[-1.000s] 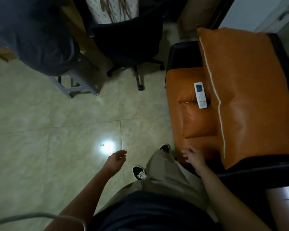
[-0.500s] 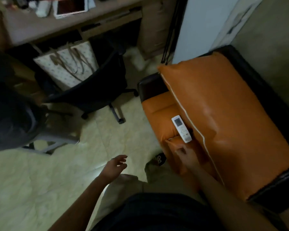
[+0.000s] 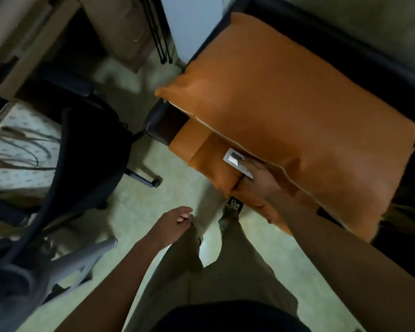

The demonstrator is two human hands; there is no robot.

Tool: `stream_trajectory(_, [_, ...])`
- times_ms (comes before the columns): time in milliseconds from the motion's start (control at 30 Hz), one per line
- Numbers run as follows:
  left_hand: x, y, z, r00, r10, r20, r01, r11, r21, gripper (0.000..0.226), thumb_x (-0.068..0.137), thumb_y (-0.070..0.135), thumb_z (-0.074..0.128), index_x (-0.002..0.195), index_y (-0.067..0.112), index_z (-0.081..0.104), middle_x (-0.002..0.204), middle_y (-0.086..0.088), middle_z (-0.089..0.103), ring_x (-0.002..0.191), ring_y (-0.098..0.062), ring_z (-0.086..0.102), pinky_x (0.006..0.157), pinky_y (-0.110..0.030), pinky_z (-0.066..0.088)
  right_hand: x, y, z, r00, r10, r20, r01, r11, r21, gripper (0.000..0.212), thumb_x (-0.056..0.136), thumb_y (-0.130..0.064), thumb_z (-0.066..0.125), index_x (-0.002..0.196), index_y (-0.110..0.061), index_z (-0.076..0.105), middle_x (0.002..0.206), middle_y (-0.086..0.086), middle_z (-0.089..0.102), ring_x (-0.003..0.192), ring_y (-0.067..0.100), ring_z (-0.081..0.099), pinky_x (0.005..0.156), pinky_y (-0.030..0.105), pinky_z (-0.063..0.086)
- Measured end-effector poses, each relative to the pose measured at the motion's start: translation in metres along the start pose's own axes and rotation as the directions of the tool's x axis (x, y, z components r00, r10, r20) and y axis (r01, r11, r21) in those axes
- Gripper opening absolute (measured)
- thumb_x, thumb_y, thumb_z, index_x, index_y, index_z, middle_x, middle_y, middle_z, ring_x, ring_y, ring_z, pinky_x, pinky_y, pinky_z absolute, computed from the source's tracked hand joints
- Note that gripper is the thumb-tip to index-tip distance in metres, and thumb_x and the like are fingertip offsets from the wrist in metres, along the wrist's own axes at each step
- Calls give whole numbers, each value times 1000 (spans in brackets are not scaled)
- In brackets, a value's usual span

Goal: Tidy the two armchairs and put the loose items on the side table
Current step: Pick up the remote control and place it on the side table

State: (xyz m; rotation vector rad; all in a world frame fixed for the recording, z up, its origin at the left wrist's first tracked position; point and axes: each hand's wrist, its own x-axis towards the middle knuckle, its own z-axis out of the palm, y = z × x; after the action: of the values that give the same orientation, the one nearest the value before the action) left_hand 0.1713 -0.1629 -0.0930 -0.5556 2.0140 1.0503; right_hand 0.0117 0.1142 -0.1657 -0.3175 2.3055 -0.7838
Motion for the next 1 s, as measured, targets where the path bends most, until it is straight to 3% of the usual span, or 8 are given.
stream_trajectory(67, [7, -7, -11, 1000, 3, 22, -3, 999, 39, 27, 97, 15, 59, 110, 39, 58, 107, 10, 65, 100, -4, 61, 79, -6, 43, 17, 8, 17, 999, -41, -8, 40, 994, -100, 75, 85, -28, 72, 149, -42, 35, 160, -1, 32, 143, 22, 32, 119, 43, 31])
stream_trajectory(133, [18, -13, -21, 1000, -6, 14, 4, 997, 77, 27, 97, 13, 59, 111, 37, 60, 102, 11, 64, 94, -4, 60, 72, -7, 42, 27, 8, 25, 999, -28, -29, 23, 991, -133, 72, 90, -25, 67, 152, -40, 33, 162, 0, 29, 144, 25, 30, 115, 40, 29])
stream_trajectory(200, [27, -22, -30, 1000, -25, -1, 25, 995, 98, 25, 97, 15, 60, 118, 30, 63, 106, 6, 66, 99, -11, 62, 74, -13, 43, 35, 9, 28, 997, -44, -58, 36, 990, -133, 62, 96, -24, 59, 153, -33, 36, 161, 7, 32, 141, 34, 38, 112, 42, 32])
stream_trajectory(300, [32, -33, -40, 998, -56, 5, 55, 995, 89, 26, 97, 16, 59, 116, 34, 62, 110, 3, 69, 103, -12, 63, 78, -10, 42, 48, 11, 32, 992, -109, -62, 95, 976, -195, 56, 98, -21, 56, 151, -25, 41, 161, 8, 31, 137, 37, 43, 106, 45, 40])
stream_trajectory(500, [37, -41, -39, 996, -85, -2, 85, 992, 95, 26, 98, 18, 57, 120, 29, 63, 110, 5, 70, 102, -10, 63, 87, -19, 43, 69, 20, 44, 995, -100, -24, 82, 911, -404, 74, 94, -15, 57, 157, -37, 24, 167, -1, 14, 147, 36, 28, 104, 47, 45])
stream_trajectory(633, [36, -39, -30, 997, -79, 6, 78, 993, 87, 26, 97, 18, 57, 119, 28, 65, 109, 2, 71, 100, -12, 64, 87, -22, 45, 62, 25, 48, 995, -97, -15, 89, 955, -282, 71, 91, -24, 56, 155, -36, 29, 165, -4, 23, 141, 36, 36, 108, 48, 42])
stream_trajectory(767, [39, -34, -28, 999, -27, 25, 25, 996, 87, 24, 97, 17, 55, 110, 37, 63, 103, 8, 69, 95, -3, 62, 82, -17, 46, 37, 6, 50, 995, -96, -31, 94, 993, -69, 72, 84, -23, 50, 154, -29, 34, 158, -2, 38, 142, 22, 40, 111, 36, 39])
stream_trajectory(1000, [47, -27, -39, 995, 68, 69, -79, 980, 182, 27, 98, 26, 55, 123, 31, 63, 112, 2, 67, 105, -16, 62, 92, -30, 47, -46, -26, 67, 975, 103, -197, -43, 957, 287, 60, 91, -21, 62, 148, -31, 46, 151, -8, 49, 135, 9, 48, 109, 35, 44])
